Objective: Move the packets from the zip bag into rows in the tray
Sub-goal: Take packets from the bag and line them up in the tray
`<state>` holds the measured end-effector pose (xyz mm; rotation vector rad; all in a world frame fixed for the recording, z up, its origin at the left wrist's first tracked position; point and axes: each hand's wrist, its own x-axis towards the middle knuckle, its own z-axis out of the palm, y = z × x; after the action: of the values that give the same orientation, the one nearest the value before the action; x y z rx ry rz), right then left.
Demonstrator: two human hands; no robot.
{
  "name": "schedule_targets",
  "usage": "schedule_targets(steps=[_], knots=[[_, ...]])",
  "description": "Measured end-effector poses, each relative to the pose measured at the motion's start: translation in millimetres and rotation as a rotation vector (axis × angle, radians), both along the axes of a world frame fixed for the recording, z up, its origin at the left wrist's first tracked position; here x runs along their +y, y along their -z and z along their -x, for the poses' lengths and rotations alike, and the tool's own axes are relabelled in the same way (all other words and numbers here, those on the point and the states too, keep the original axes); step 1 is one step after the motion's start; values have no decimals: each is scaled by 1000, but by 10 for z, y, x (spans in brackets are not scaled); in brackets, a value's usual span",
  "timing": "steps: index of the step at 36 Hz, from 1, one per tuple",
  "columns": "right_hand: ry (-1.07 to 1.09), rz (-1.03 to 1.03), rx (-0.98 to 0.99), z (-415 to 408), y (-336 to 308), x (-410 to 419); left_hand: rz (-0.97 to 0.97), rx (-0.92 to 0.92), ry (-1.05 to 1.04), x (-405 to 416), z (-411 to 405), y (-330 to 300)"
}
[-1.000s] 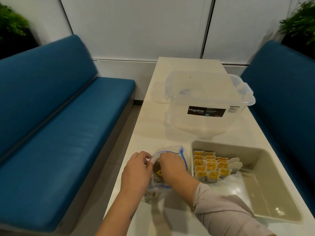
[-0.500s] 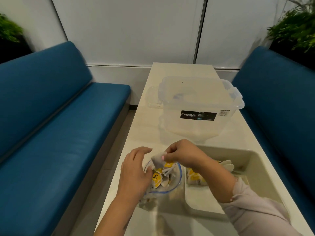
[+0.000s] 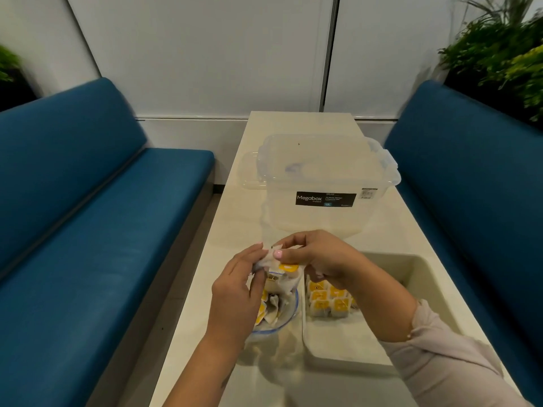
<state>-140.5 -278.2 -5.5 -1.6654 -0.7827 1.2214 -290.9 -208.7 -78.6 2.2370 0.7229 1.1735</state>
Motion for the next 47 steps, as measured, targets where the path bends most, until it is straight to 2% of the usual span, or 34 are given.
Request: schedule_targets(steps=[2,5,7,10,15,21,30,34,38,43,47], knots=[[22,-40,-23,-31,-19,-37,208,-18,-34,-44,-22,-45],[52,-82,-114,-89,-55,-84,732,-110,10,-115,-82,-152],[43,-106,-163,-127,-84,-106,1010,-191,91,-147,-123,-205],[28,-102,-274,-169,-148,-151,1232,-288,195,-192,-182,-252],[37,-46,-560,-233,-164,-226,1314,-321,230,-230,-237,-271],[51,1,-608,-289,-82,-305,1408,-399,256,-267,-302,-272],[50,-18,-443,-490,-141,-558,1344,-275,322,-389,-450,-163],[51,-43,-342,-588,-138,-664,1391,-279,339,-468,-553,-173],[93,-81,-189,-625,-123,-752,1516,-316,430,-582,-670,-207],[140,-90,-183,-638,-64,-809,1584,-341,549,-718,-783,-273],[179,-91,-233,-668,-17,-847,1544,-349,498,-763,-849,-248]])
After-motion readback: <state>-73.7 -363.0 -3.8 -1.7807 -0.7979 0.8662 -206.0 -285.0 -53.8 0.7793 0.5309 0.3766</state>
